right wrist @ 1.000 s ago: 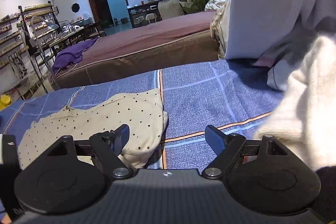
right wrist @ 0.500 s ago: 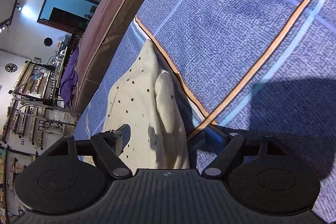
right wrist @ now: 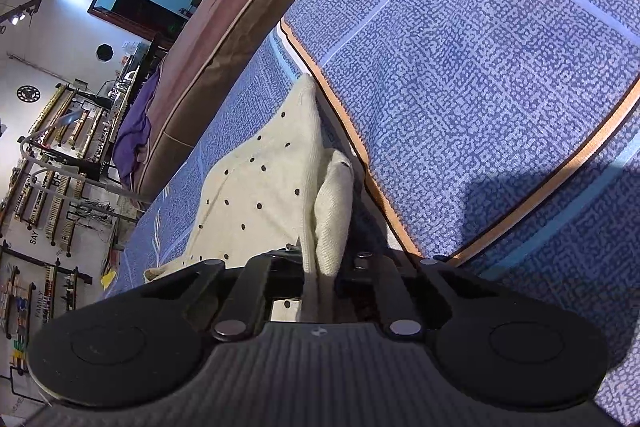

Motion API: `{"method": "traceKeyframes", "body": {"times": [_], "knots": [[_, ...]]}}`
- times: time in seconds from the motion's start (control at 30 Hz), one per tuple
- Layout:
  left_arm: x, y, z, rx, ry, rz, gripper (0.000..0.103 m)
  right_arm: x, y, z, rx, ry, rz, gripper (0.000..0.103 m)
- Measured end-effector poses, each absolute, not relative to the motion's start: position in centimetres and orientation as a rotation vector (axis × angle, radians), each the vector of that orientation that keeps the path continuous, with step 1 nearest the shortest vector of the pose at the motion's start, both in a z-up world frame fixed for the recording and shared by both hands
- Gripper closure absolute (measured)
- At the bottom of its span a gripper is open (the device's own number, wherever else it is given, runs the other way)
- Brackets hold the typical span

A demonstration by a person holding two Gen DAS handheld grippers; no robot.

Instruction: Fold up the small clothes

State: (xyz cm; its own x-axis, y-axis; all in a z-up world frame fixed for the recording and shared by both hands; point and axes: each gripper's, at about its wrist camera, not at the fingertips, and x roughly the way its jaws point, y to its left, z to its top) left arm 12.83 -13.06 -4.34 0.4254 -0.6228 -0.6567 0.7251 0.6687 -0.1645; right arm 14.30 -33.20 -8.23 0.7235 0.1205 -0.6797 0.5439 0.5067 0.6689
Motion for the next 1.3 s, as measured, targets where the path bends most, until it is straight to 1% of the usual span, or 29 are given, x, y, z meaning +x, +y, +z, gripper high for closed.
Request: {"method": "traceKeyframes", "body": {"times": [0.17,0.3,0.43,0.6,0.77,0.8,0.83,0.87,0.9,0.93,0.97,1.1,1.17,1.2,1.23,1.3], "knots": [[12.9,-10.6,-2.8,0.075,0.727,-0.828,0.096,15.7,-31.2,-5.0,0.914,0.693,-0.245,0.088],[13.8,-5.3,-0.6,-0.072,0.703,-0.728,0.096,17.8,-27.9,-1.8,0.879,0.647,-0.140,0.088],[14.2,1.2,1.2,-0.117,0.652,-0.584,0.096,22.2,-21.8,0.0,0.791,0.675,0.027,0.088],[14.4,9.5,1.1,-0.128,0.664,-0.363,0.096,27.0,-12.3,-0.8,0.698,0.756,0.193,0.088],[15.6,16.8,-1.3,-0.258,0.766,-0.210,0.096,29.8,-5.9,-3.4,0.630,0.837,0.249,0.087],[15.8,17.6,-1.7,-0.272,0.778,-0.198,0.096,30.0,-5.2,-3.7,0.622,0.850,0.240,0.081],[15.8,18.5,-2.2,-0.292,0.787,-0.185,0.096,30.0,-5.0,-3.9,0.623,0.852,0.229,0.064],[15.8,19.0,-2.4,-0.306,0.793,-0.174,0.096,30.0,-4.9,-4.0,0.632,0.843,0.225,0.053],[15.8,19.3,-2.5,-0.309,0.794,-0.168,0.096,29.9,-5.0,-4.1,0.648,0.823,0.233,0.028],[15.6,19.7,-2.6,-0.303,0.791,-0.159,0.095,29.9,-5.3,-4.1,0.668,0.795,0.252,0.010],[15.4,19.8,-2.5,-0.292,0.788,-0.144,0.094,29.6,-5.5,-3.8,0.670,0.768,0.273,0.008],[14.5,20.2,-1.4,-0.261,0.744,-0.130,0.091,29.3,-6.0,-1.2,0.604,0.646,0.336,0.010],[14.3,19.5,-0.3,-0.237,0.712,-0.173,0.090,29.3,-6.2,-0.1,0.521,0.616,0.234,0.014],[14.2,18.8,0.2,-0.221,0.700,-0.199,0.088,29.6,-6.5,0.1,0.467,0.638,0.178,0.023],[14.3,17.9,0.5,-0.202,0.692,-0.235,0.088,29.9,-6.8,0.1,0.412,0.665,0.132,0.039],[14.6,16.0,0.6,-0.151,0.698,-0.284,0.088,30.3,-7.4,-0.6,0.322,0.715,0.078,0.055]]}}
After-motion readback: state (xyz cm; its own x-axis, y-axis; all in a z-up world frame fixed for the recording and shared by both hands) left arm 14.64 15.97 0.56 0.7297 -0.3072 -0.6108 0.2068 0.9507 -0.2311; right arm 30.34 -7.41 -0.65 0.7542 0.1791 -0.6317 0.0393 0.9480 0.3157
